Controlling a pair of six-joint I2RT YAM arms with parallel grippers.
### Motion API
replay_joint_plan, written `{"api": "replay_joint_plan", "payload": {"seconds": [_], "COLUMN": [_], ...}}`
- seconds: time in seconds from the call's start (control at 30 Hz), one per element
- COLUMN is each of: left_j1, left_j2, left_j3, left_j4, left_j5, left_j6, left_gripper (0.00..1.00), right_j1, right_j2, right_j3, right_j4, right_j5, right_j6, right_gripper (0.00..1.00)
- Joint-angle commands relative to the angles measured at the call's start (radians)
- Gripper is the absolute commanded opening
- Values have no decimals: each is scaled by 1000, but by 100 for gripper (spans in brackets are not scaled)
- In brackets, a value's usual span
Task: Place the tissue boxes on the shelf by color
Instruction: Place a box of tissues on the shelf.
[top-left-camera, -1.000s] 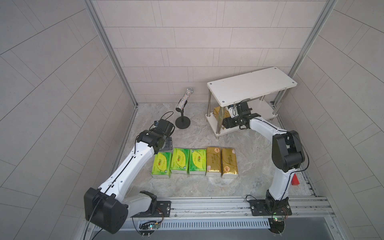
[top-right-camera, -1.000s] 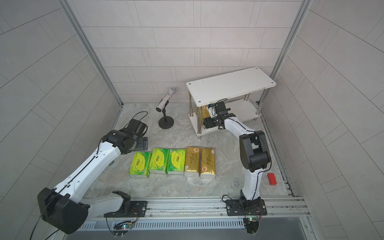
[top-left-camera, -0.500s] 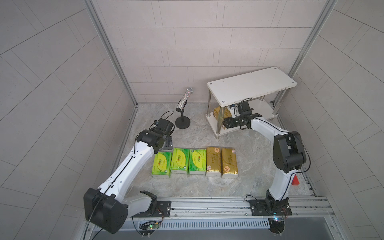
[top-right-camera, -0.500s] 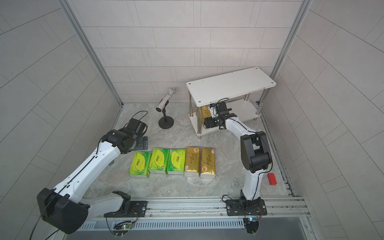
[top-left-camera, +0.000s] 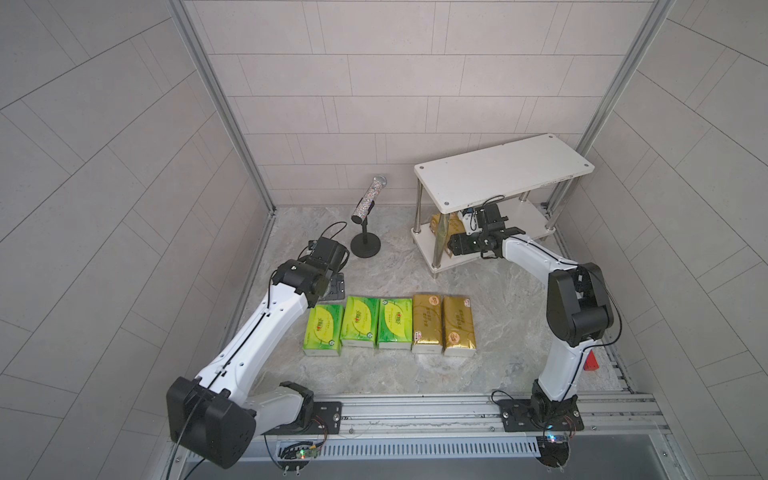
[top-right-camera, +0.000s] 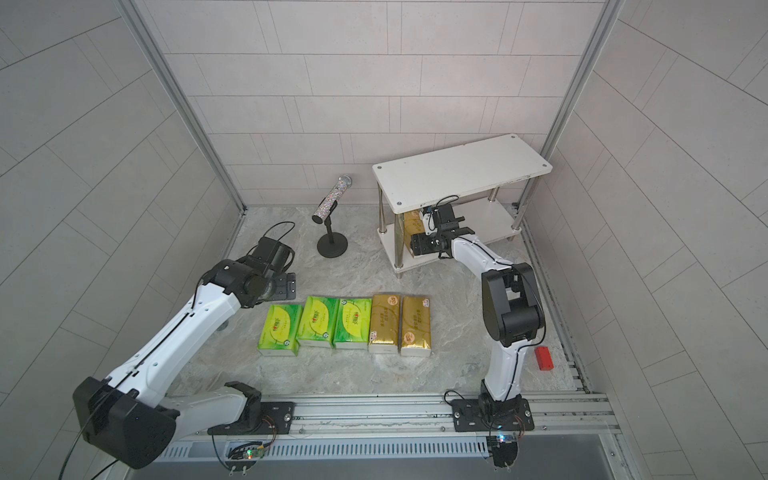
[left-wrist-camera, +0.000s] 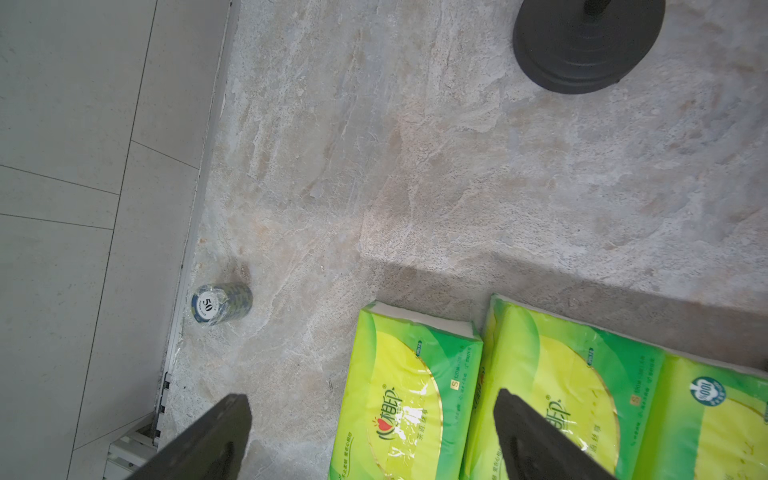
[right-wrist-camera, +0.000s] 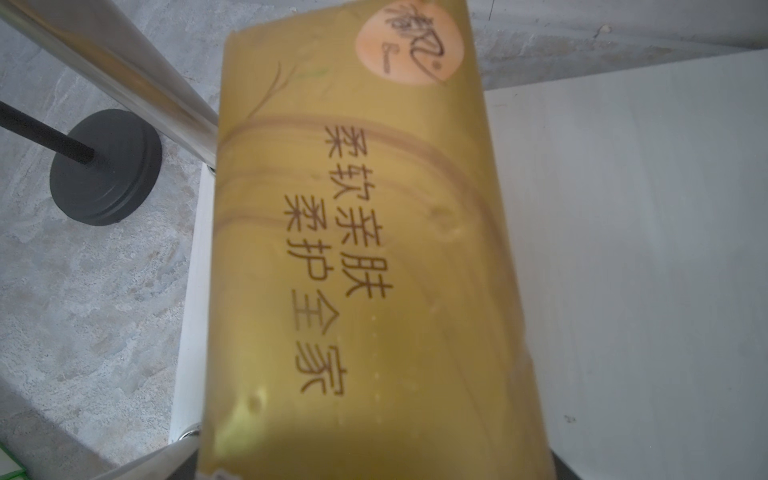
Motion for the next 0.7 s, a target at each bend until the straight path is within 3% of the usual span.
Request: {"api": "replay_joint_plan", "payload": {"seconds": [0.0,0.43,0.67], "left_j1": [-4,-4,-4], "left_j2": [-18,-18,-25], "left_j3": [12,21,20], "left_j4": [-24,-16,-16], "left_j5": [-9,14,24], "left_j6": [8,6,10], "left_gripper": [100,100,100], "right_j1": [-3,-11,-17], "right_j2": [-22,-163,-232], "right_j3": [-9,-96,-164], "right_j4": [14,51,81], "right_j5": [2,49,60], "right_j6": [26,91,111], "right_gripper": [86,100,100]}}
